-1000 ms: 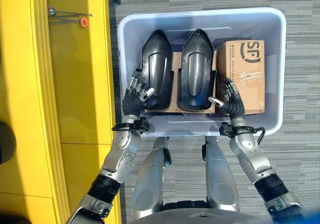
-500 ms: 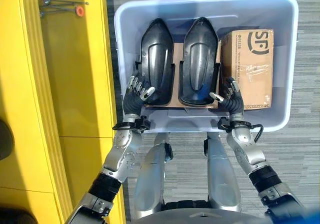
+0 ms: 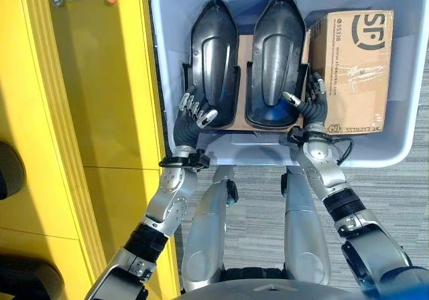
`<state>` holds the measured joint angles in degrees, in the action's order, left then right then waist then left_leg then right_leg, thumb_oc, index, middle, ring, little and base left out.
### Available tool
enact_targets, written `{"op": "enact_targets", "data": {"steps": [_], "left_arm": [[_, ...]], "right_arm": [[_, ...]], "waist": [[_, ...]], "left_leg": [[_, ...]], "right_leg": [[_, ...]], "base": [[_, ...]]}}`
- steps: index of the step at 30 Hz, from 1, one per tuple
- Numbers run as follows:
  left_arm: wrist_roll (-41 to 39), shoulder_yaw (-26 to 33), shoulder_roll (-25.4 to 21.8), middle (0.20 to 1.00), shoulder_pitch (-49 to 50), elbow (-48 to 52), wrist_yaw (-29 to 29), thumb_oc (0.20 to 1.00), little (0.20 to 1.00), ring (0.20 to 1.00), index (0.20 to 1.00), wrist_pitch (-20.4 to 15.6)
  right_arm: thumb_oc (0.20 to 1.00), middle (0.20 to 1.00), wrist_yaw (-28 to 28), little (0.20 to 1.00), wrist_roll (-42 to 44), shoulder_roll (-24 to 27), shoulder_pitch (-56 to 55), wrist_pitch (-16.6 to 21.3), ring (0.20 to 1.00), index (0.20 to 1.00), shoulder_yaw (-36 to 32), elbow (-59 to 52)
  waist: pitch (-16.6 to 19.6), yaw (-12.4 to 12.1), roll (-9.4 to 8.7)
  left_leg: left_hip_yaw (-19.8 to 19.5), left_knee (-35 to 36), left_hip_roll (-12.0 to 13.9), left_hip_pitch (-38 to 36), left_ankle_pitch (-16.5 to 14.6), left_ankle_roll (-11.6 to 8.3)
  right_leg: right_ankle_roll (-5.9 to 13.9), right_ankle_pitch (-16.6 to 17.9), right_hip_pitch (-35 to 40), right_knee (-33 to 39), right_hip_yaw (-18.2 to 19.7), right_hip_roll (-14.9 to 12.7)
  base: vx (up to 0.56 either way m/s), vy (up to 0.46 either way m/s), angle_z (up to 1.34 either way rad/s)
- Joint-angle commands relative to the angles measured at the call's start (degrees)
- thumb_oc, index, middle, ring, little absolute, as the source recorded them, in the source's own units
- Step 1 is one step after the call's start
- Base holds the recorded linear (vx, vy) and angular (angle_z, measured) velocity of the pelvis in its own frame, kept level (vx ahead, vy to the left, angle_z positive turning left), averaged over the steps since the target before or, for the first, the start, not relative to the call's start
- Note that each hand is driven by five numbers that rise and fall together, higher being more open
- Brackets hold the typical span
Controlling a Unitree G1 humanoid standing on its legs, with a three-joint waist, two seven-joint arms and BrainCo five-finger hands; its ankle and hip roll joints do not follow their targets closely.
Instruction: Move parts from the plastic box to the shelf.
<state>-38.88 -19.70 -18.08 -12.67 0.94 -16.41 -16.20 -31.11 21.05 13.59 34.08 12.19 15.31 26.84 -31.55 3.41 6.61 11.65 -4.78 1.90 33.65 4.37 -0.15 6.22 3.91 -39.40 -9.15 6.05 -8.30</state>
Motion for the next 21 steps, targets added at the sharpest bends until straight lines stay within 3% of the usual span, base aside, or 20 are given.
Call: {"op": "enact_targets", "data": {"steps": [1,8,9,13,21], "left_arm": [[-0.09,1.0,-0.9,1.0,0.28,5.15,-0.57,1.0,1.0,1.0,1.0,-2.52],[-0.75,-0.22,-1.07,1.0,-1.09,4.82,-1.29,1.0,1.0,1.0,1.0,-3.25],[-0.9,-0.62,-1.03,1.0,-1.87,4.52,-1.31,1.0,1.0,1.0,1.0,-3.35],[-0.61,-0.6,-1.05,1.0,-2.49,4.29,-1.44,1.0,1.0,1.0,1.0,-3.76],[0.1,0.48,-0.86,1.0,-2.27,3.57,-1.76,1.0,1.0,1.0,1.0,-4.05]], "right_arm": [[1.0,1.0,-3.14,1.0,-2.81,-0.18,1.09,0.99,1.0,1.0,-1.41,1.41],[1.0,1.0,-5.66,1.0,-5.27,0.84,13.03,-2.56,1.0,1.0,0.27,19.03],[0.2,0.2,-5.02,0.2,-5.26,1.11,15.5,-3.76,0.2,0.2,0.85,25.99],[0.2,0.2,-3.6,0.2,-6.49,1.38,17.2,-5.21,0.2,0.2,2.74,32.41],[0.2,0.2,-3.8,0.2,-7.56,2.13,13.69,-4.58,0.2,0.2,2.88,27.17]], "waist": [[1.76,-0.55,-0.87],[1.76,-2.63,-0.43],[1.76,-3.19,-0.3],[1.76,-4.05,-0.53],[1.76,-3.64,-2.29]], "left_leg": [[-2.94,-10.29,5.16,1.64,-6.08,-5.02],[-5.02,-10.9,4.54,4.22,-5.86,-4.53],[-5.36,-10.61,4.27,4.24,-5.64,-4.5],[-6.03,-9.8,4.02,3.8,-5.12,-4.47],[-6.27,-6.07,3.95,-0.6,-3.63,-4.79]], "right_leg": [[3.99,4.09,-0.61,-0.34,-2.08,-4.78],[3.55,3.45,-1.87,-1.58,-3.39,-4.84],[3.55,3.36,-1.5,-1.37,-3.84,-4.98],[3.52,3.41,-0.44,-0.83,-4.64,-5.11],[3.53,4.09,3.76,1.44,-5.58,-5.06]], "base": [[-0.02,-0.016,0.05],[-0.01,0.006,0.12],[0.0,0.006,0.18],[0.0,0.018,0.09],[0.0,0.007,0.04]]}}
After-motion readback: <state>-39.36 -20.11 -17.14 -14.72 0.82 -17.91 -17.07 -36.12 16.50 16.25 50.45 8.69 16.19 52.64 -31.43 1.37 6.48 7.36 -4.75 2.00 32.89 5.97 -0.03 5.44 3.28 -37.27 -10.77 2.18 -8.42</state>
